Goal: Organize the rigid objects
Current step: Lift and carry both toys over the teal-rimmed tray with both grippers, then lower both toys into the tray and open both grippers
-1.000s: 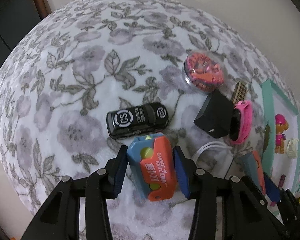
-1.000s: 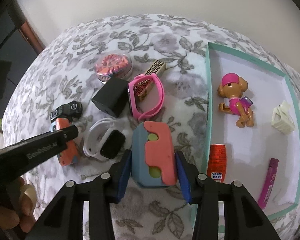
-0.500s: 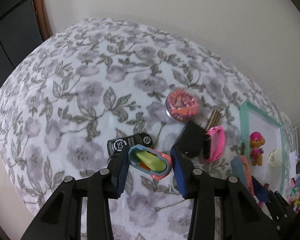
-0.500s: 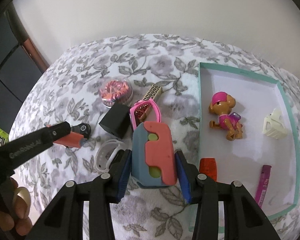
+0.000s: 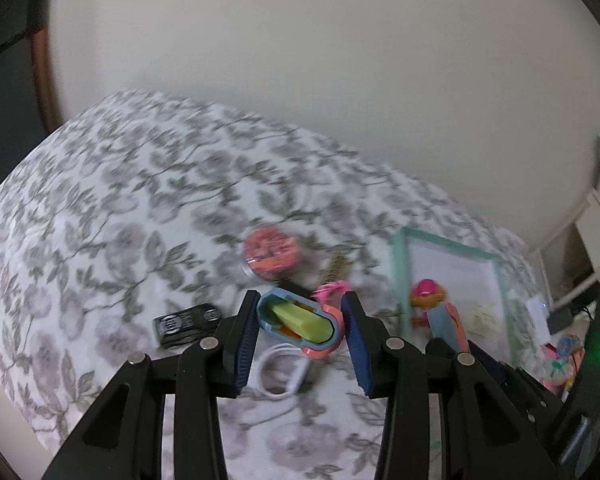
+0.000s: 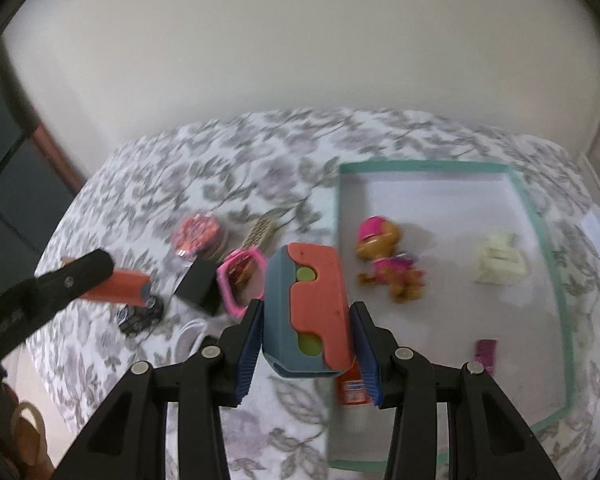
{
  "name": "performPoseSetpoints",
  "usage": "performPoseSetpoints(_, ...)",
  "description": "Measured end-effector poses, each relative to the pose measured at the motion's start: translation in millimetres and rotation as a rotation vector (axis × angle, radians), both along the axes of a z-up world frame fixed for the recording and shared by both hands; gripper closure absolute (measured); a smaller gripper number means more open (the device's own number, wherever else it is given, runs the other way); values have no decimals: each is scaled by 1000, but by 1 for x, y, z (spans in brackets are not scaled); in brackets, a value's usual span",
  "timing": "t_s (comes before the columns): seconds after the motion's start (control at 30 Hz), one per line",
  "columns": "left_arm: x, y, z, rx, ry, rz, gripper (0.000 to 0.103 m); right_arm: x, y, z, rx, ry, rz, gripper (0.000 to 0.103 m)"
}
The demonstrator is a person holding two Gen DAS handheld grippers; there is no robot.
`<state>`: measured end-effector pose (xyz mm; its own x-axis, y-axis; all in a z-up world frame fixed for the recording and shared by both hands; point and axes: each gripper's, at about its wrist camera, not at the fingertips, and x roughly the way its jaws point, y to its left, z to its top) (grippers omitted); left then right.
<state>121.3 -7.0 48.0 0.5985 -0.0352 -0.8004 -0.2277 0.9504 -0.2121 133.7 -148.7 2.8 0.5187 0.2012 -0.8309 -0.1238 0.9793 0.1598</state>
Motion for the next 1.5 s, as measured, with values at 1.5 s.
performPoseSetpoints(1.5,22,-127,-87,-298,226,-383,61,-2,-144,-43,-149,148,-430,57)
